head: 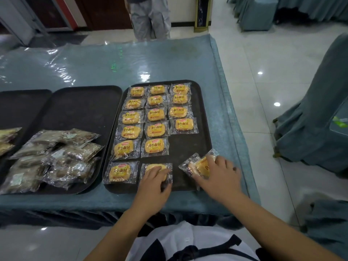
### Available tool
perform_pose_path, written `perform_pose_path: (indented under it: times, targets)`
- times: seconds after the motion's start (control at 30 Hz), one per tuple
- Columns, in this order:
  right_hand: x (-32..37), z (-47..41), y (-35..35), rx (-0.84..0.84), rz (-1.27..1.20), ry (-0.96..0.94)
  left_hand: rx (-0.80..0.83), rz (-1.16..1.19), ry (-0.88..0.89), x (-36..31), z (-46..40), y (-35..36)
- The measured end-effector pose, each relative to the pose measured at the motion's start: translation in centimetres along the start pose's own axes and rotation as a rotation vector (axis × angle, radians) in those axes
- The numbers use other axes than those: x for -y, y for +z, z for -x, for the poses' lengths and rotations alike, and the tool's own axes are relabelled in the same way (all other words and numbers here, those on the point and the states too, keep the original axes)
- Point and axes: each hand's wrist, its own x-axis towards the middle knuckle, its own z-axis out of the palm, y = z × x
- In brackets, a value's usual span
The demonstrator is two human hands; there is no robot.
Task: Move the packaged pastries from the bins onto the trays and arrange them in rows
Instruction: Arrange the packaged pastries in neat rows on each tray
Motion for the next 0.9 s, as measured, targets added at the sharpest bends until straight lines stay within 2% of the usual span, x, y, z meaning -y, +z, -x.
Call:
perform_pose_path:
  times: [0.1, 0.17, 0.33, 0.5, 0.63, 0.77, 0.8, 0.9]
  targets:
    - [0.6, -0.8, 0.4, 0.035, 0.12, -0.036, 0.217, -0.244, -0.068, 0.9, 0.1, -0.2]
    - [0.4, -0.7, 0.5, 0.029, 0.126, -0.086, 0.268, -0.317, -0.053, 1.2, 0.2, -0.3]
    - [-0.9, -0.5, -1.4, 0.084, -0.051, -0.259, 0.307, -0.279, -0.022, 1.9, -0.3, -1.3]
    - [-1.8, -2.8, -4.0, 0.158, -0.121, -0.292, 0.334, -0.239, -0.009, 2.3, -0.8, -1.9]
    - [-0.5, -6.1, -6.0, 0.087, -0.017, -0.424, 0.329, -0.255, -0.005, 2.3, -0.6, -1.7]
    - [2.5, -8.5, -5.0, -0.113, -0.017, -0.602, 0.295, -0.324, -0.018, 1.7, -0.2, -1.2]
    - [2.8, -8.7, -3.9, -0.099, -0.015, -0.602, 0.286, -0.34, -0.03, 1.4, -0.2, -1.0]
    - [3.2, -8.0, -0.1, 0.136, 0.011, -0.488, 0.258, -0.365, -0.046, 1.2, 0.0, -0.4]
